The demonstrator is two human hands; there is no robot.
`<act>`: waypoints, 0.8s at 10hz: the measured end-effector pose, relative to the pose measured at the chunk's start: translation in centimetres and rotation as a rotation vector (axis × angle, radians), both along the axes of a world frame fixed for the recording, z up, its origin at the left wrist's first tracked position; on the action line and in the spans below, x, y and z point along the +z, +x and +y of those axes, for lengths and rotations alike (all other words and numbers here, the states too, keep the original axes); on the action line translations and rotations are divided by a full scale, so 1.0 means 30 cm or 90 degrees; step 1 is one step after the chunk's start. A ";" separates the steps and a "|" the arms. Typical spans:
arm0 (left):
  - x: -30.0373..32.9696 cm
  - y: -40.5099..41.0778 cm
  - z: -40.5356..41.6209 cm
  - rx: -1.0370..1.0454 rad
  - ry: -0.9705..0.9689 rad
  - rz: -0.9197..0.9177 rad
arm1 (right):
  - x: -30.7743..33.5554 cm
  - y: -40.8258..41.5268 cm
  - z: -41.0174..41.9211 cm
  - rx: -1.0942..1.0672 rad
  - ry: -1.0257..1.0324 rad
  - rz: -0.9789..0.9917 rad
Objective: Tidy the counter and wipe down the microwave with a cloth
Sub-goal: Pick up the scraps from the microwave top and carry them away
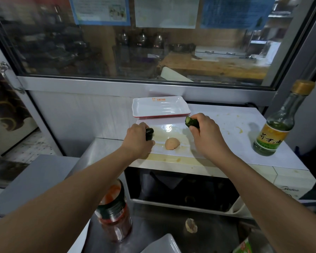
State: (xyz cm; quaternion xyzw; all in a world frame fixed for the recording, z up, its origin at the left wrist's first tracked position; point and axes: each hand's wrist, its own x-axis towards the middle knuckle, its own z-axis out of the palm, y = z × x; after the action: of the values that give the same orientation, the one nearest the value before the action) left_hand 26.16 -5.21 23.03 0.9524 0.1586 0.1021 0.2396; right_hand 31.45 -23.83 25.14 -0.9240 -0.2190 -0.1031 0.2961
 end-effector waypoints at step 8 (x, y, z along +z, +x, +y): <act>0.064 -0.045 -0.016 -0.007 -0.212 -0.075 | -0.006 -0.013 -0.006 0.020 0.012 0.004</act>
State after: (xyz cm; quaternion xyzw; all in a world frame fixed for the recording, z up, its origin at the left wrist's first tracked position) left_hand 24.80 -5.70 24.95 0.8928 0.1533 0.1291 0.4033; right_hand 31.06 -24.00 24.96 -0.9180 -0.2317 -0.0973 0.3069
